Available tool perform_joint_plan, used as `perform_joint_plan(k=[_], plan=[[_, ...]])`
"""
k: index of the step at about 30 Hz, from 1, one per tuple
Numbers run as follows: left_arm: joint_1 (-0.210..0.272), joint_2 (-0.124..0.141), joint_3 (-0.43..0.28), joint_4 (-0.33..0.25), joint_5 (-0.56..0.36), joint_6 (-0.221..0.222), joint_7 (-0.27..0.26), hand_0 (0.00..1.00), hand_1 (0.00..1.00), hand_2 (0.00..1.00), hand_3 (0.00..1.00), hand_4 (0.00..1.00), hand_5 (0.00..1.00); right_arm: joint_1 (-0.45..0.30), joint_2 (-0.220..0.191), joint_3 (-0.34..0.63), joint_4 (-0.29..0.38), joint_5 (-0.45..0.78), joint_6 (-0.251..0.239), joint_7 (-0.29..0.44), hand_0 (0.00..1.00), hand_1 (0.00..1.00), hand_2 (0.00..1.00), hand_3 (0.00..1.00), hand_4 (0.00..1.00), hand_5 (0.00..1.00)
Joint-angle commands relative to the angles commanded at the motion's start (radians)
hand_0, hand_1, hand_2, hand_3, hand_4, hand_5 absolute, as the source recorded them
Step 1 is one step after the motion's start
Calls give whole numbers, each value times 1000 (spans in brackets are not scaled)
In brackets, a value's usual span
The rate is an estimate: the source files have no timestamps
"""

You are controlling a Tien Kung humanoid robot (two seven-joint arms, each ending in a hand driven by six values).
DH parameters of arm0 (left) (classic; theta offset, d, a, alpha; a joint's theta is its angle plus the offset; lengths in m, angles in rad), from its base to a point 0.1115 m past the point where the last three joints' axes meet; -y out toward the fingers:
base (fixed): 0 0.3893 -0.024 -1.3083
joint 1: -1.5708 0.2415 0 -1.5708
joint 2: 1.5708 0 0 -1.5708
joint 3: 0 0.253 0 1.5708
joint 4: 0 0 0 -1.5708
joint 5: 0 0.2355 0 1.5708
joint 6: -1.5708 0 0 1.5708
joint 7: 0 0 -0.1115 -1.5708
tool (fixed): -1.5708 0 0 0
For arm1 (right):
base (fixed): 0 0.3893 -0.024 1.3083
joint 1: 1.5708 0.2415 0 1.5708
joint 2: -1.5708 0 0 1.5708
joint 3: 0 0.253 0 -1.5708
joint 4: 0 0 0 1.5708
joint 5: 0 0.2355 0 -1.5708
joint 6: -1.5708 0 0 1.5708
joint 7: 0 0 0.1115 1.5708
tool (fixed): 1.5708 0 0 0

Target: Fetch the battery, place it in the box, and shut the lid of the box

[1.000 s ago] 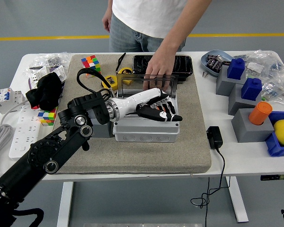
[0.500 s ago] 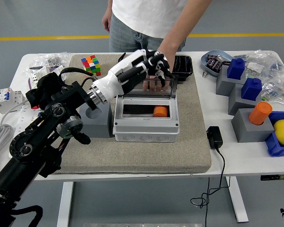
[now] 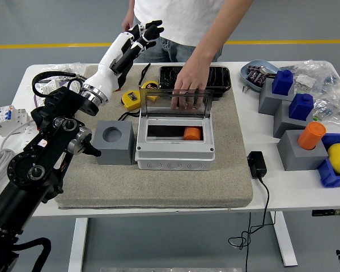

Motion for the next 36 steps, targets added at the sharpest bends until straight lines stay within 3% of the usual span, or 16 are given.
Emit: perform_joint_plan(k=[4, 5, 16, 17, 21, 22, 23, 28, 29, 36], plan=[[-9, 0, 20, 28, 169, -47, 53, 998, 998, 998, 967, 998, 998, -2, -1, 3, 0, -3, 0, 0, 897, 879, 850, 864, 998, 998], [-11, 0, 23, 32, 208, -50, 56, 998, 998, 998, 915, 998, 998, -2, -1, 4, 0, -4, 0, 0, 896, 879, 849, 863, 998, 998], [-22, 0, 46, 64, 676, -44, 67, 998, 998, 998, 898, 998, 998, -6, 2, 2, 0, -3, -2, 5, 896, 878, 848, 863, 998, 998], [-22, 0, 46, 64, 715, -44, 67, 998, 998, 998, 800, 998, 998, -7, 1, 2, 0, -3, -3, 5, 896, 877, 845, 863, 998, 998], [-23, 0, 43, 65, 868, -43, 66, 998, 998, 998, 800, 998, 998, -6, 0, 7, 0, -8, -4, 3, 896, 877, 845, 863, 998, 998], [-22, 0, 44, 66, 868, -42, 65, 998, 998, 998, 800, 998, 998, -7, 0, 9, 0, -9, -4, 4, 896, 877, 845, 863, 998, 998], [-22, 0, 45, 66, 868, -41, 64, 998, 998, 998, 730, 998, 998, -7, 0, 10, 0, -9, -5, 4, 895, 877, 845, 863, 998, 998], [-16, 0, 53, 62, 868, -38, 56, 998, 998, 998, 730, 998, 998, -7, 3, 10, 0, -5, -8, 9, 895, 877, 845, 863, 998, 998], [-16, 0, 55, 59, 868, -37, 55, 998, 998, 998, 666, 998, 998, -7, 4, 11, 0, -5, -8, 9, 895, 877, 845, 864, 998, 998], [-20, 0, 59, 45, 868, -36, 52, 998, 998, 998, 650, 998, 998, -3, 5, 13, 0, -6, -11, 11, 896, 877, 845, 864, 998, 998]])
